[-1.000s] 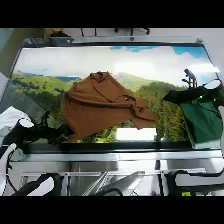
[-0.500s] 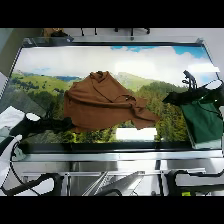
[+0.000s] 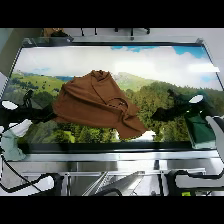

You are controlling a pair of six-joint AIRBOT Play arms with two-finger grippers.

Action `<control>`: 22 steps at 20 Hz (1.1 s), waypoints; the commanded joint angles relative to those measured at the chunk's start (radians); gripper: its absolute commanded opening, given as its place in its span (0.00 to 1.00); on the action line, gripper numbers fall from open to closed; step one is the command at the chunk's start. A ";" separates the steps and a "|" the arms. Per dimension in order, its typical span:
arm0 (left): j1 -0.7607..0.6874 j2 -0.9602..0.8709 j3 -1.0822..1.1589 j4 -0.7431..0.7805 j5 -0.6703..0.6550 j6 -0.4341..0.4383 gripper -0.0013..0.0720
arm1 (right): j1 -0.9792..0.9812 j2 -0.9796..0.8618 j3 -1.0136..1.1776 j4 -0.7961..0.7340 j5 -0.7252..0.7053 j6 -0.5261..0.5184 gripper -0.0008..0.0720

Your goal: Fold the shirts.

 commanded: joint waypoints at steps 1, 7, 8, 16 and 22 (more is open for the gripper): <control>0.021 -0.001 0.013 0.022 0.000 0.014 0.04 | 0.118 -0.013 -0.084 0.071 -0.123 -0.034 0.41; 0.021 -0.001 0.013 0.022 0.001 0.052 0.04 | 0.282 -0.084 -0.083 0.150 -0.219 -0.033 0.41; 0.021 -0.001 0.013 0.022 0.001 0.056 0.04 | 0.291 -0.100 -0.083 0.169 -0.220 -0.034 0.41; 0.021 0.066 0.119 -0.026 -0.130 0.064 0.04 | 0.272 0.056 0.058 0.357 -0.089 -0.152 0.03; 0.026 0.378 0.614 -0.486 -0.196 0.074 0.04 | 0.034 0.378 0.712 0.401 -0.121 -0.176 0.03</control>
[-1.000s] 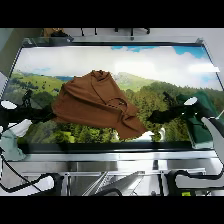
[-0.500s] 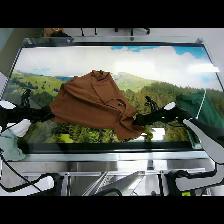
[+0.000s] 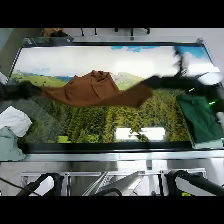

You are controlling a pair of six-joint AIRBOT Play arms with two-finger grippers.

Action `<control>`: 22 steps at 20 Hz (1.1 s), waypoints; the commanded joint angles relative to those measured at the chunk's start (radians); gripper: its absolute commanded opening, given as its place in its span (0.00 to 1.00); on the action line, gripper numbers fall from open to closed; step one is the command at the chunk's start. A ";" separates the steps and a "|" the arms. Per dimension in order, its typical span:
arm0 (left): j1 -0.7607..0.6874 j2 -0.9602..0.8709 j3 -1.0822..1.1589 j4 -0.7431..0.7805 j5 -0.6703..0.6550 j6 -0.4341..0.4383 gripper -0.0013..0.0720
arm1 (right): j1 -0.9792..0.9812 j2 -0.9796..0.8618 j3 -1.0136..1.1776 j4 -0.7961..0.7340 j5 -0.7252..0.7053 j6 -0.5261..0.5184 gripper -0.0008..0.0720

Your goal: Fold the shirts.

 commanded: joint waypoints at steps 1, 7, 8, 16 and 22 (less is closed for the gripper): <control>0.002 0.161 0.312 -0.251 -0.017 0.001 0.04 | -0.142 0.145 0.409 0.023 -0.019 -0.035 0.03; 0.002 0.363 0.674 -0.046 0.196 -0.075 0.04 | -0.296 0.190 0.800 -0.040 -0.099 -0.035 0.03; 0.002 0.376 0.698 0.042 0.195 -0.105 0.04 | -0.298 0.191 0.806 -0.045 -0.115 -0.035 0.03; -0.023 0.224 0.392 -0.096 0.083 0.011 0.04 | -0.299 -0.044 0.737 0.214 -0.005 -0.115 0.03; -0.218 -0.151 0.103 0.051 0.226 0.103 0.04 | -0.126 -0.517 0.588 0.088 -0.033 -0.136 0.03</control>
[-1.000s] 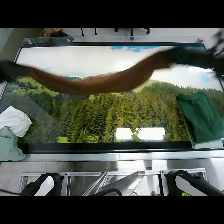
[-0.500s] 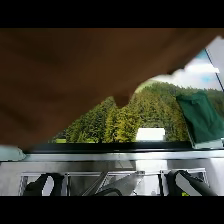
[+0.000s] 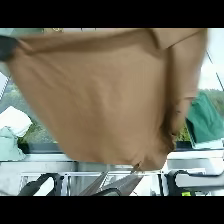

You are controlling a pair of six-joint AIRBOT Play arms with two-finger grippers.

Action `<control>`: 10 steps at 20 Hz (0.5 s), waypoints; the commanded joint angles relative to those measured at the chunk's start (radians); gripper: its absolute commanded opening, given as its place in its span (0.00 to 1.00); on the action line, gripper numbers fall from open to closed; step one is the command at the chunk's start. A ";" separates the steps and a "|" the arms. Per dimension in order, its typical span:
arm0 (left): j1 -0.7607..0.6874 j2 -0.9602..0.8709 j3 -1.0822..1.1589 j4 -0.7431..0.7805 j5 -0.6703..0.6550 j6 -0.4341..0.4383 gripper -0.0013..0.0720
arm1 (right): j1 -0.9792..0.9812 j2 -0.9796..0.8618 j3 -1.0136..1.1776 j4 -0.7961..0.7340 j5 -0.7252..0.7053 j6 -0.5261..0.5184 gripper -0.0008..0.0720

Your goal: Fold the shirts.

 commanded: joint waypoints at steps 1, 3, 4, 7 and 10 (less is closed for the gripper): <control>-0.097 -0.246 -0.153 0.065 0.132 0.079 0.04 | 0.097 -0.298 -0.043 -0.066 -0.063 -0.010 0.03; -0.126 -0.417 -0.178 0.080 0.239 0.114 0.04 | 0.135 -0.456 -0.043 -0.065 -0.163 -0.009 0.03; -0.126 -0.496 -0.172 0.078 0.269 0.121 0.04 | 0.147 -0.517 -0.043 -0.064 -0.198 -0.009 0.03; -0.119 -0.731 -0.054 0.076 0.247 0.119 0.04 | 0.167 -0.639 -0.043 -0.065 -0.263 -0.006 0.03; -0.116 -0.864 0.111 0.069 0.166 0.096 0.80 | 0.162 -0.654 -0.042 -0.064 -0.271 -0.006 0.31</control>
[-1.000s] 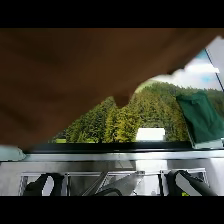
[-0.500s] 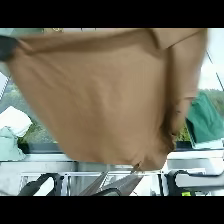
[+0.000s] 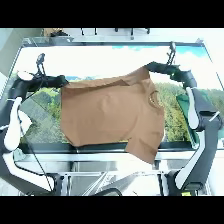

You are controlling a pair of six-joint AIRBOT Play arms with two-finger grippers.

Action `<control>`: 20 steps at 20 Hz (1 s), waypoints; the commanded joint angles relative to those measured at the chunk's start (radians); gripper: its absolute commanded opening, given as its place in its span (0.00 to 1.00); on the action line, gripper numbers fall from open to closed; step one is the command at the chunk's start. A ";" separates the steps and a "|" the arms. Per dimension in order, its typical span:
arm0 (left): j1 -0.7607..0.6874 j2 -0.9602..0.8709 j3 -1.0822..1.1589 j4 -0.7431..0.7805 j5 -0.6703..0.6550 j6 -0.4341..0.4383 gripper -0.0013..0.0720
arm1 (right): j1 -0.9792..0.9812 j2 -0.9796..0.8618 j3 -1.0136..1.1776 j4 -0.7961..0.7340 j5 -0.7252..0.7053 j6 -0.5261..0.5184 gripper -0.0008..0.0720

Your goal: Fold the shirts.

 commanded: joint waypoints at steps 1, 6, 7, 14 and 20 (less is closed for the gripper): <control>-0.002 -0.168 0.167 0.001 -0.077 -0.029 0.94 | 0.003 -0.045 0.002 -0.004 -0.034 0.001 0.35; 0.061 -0.177 0.417 0.012 -0.405 -0.141 0.94 | -0.101 0.080 0.002 -0.022 0.197 0.083 0.33; 0.089 -0.177 0.457 0.012 -0.505 -0.175 0.94 | -0.135 0.107 0.002 -0.038 0.269 0.107 0.33; 0.210 0.044 0.008 0.012 -0.678 -0.184 0.94 | -0.322 0.258 -0.223 -0.187 0.681 0.238 0.31; 0.315 0.287 -0.576 0.011 -0.502 -0.065 0.94 | -0.438 0.475 -0.646 -0.588 0.587 0.358 0.51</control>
